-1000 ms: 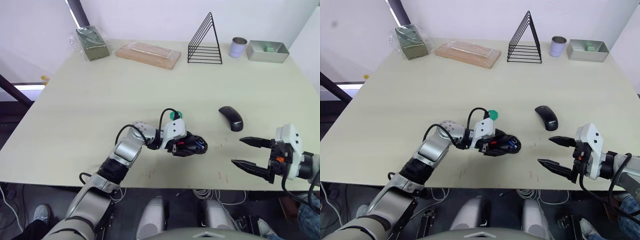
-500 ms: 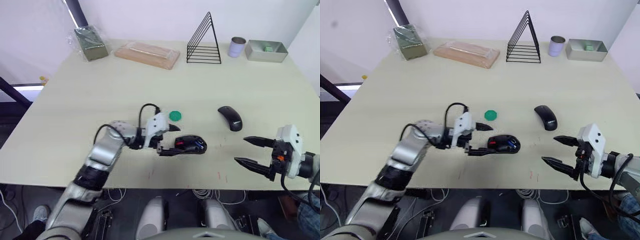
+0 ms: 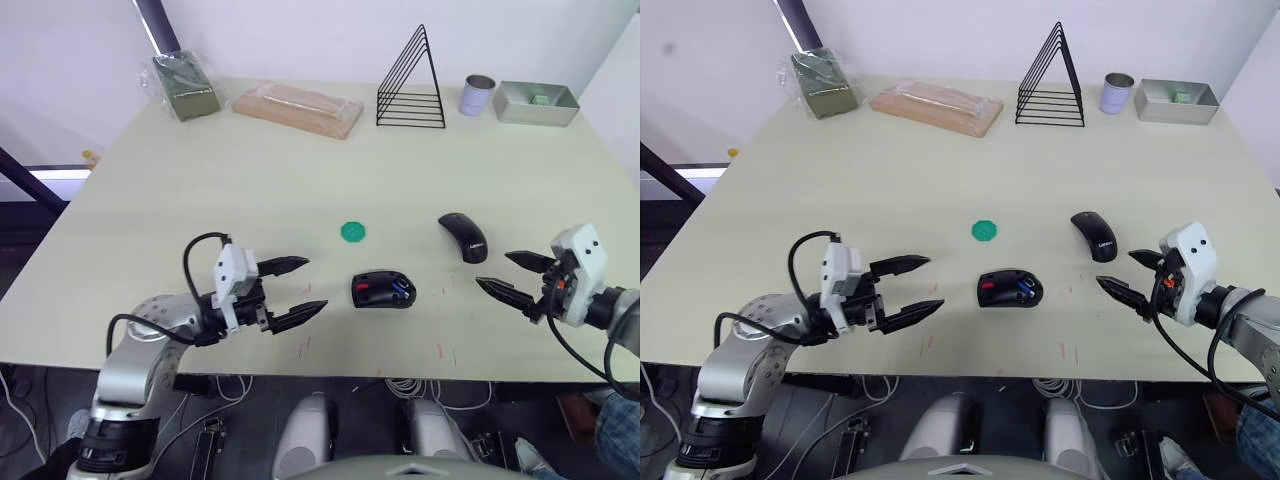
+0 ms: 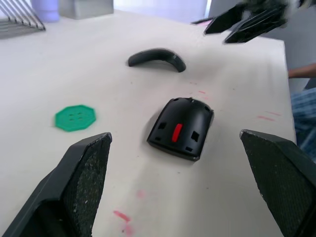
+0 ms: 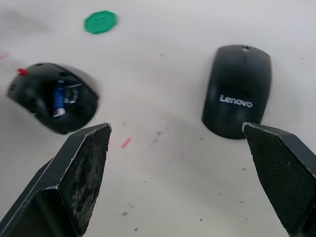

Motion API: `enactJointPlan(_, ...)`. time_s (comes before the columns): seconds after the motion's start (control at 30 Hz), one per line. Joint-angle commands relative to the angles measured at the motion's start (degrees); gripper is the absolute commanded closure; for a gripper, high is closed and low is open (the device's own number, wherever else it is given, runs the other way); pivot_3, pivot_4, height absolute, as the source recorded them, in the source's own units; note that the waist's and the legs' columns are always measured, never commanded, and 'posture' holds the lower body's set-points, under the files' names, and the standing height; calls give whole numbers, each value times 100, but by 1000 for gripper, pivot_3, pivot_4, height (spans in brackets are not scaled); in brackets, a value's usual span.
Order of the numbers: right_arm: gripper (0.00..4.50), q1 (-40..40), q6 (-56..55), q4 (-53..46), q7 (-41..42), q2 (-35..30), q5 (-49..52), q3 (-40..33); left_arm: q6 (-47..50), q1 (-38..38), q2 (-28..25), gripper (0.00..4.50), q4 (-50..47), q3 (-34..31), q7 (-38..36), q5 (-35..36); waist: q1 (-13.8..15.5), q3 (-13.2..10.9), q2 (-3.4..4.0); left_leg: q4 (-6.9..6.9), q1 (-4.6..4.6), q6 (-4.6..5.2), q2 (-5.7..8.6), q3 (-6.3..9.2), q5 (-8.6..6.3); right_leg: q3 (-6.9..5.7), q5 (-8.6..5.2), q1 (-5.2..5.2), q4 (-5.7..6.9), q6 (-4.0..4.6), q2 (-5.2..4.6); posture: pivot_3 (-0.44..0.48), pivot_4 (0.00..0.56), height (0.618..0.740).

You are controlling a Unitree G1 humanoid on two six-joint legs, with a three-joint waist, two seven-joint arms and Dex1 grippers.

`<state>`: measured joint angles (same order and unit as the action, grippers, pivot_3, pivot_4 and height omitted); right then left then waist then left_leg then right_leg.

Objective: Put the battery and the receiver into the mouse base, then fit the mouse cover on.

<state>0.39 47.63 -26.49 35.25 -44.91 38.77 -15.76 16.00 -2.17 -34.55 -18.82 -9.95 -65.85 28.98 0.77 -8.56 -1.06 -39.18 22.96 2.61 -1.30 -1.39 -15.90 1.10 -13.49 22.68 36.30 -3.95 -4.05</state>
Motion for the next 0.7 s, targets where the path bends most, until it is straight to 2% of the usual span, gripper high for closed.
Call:
enactJointPlan(0.03, 0, -255, 128, -96, -299, 61, -142, 114, -320, -203, -119, 78, -6, -354, -456, 494, 1, -1, 2, 1, 0, 0, 0, -1, 0, 0, 0, 1, -1, 0, 0, 0, 150, 740)
enactJointPlan(0.17, 0, -668, 478, 80, -790, 351, -222, 319, -550, -379, -94, 78, 228, -573, -880, 909, 4, -1, 2, 1, -1, 0, -1, -1, 0, -1, 0, 3, -4, 0, 0, 0, 150, 740)
enactJointPlan(0.3, 0, -1000, 687, 251, -1158, 582, -417, 481, -783, -455, 3, 78, 377, -703, -995, 1076, -3, -1, 2, 2, 0, 0, -1, -1, 0, -1, 0, 3, -7, 1, 0, 0, 150, 740)
enactJointPlan(0.7, 0, -1798, 834, 955, -1846, 1152, -1120, 838, -1039, -569, 164, 78, 332, -568, -774, 1016, -8, -2, 7, 9, 2, 1, 0, 0, 0, -4, 1, 3, -16, 1, 1, 0, 150, 740)
